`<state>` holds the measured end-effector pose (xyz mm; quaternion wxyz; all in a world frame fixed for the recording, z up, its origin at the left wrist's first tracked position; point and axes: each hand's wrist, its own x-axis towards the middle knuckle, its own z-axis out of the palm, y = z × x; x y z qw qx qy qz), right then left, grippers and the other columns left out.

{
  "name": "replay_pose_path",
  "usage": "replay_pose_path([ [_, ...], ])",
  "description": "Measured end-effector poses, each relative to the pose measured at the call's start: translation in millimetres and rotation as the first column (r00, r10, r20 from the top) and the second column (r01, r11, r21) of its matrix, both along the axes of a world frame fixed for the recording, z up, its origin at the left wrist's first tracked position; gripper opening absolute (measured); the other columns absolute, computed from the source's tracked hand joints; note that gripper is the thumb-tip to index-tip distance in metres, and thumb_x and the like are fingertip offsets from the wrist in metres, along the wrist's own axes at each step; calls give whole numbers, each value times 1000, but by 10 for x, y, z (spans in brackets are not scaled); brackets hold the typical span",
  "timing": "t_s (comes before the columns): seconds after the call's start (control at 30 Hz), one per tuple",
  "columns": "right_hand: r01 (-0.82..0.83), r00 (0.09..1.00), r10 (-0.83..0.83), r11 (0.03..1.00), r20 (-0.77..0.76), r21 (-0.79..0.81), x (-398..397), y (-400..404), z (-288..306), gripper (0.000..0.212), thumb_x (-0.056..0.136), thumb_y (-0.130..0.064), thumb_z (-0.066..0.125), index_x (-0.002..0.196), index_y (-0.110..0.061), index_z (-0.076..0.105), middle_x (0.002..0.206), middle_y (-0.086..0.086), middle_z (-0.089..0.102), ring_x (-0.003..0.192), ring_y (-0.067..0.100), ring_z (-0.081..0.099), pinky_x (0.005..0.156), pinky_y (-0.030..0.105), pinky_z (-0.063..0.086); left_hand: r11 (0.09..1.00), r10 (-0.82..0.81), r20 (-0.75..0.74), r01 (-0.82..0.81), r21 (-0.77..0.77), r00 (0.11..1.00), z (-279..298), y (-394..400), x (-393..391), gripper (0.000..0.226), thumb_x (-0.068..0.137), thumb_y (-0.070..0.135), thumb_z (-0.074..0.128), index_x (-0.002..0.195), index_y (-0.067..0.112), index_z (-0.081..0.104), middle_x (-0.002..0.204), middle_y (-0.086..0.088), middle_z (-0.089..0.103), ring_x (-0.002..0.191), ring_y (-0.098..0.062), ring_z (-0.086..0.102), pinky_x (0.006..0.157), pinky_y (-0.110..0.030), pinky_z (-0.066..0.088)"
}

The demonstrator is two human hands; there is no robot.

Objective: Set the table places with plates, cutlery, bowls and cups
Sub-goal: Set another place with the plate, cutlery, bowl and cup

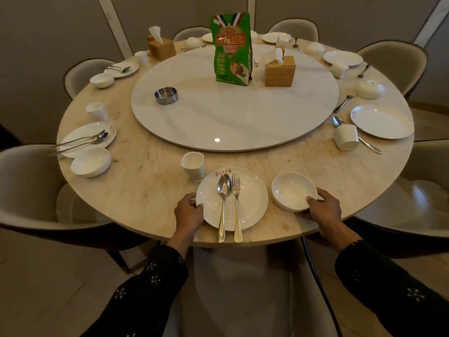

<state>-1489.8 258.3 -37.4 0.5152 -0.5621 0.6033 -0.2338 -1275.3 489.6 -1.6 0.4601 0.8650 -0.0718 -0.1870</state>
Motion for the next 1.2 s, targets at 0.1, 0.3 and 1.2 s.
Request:
replay_pose_path([
  [0.1,10,1000,-10,1000,3,-13,6,37,67,44,86,-16,63,129,-23,58,117,14,64,105,37,62,86,54,54,1000,-8,2,8,-11,1000,-2,0,-3,37,90,4,59,126,11,59,121,-11,64,109,-23,58,88,-29,46],
  [0.3,15,1000,-15,1000,13,-10,43,70,151,44,90,-10,59,133,-18,55,113,11,59,104,35,61,83,52,56,999,-26,18,26,-18,999,-19,17,-14,38,91,3,58,128,10,57,125,-12,62,113,-25,57,84,-24,43],
  [1.2,-893,429,661,411,-615,-182,625,1058,355,49,96,-27,53,142,-20,40,149,1,37,136,19,36,111,33,34,547,-788,224,487,680,573,492,-348,1328,87,74,23,79,145,22,28,146,-8,32,122,-34,45,93,-47,45],
])
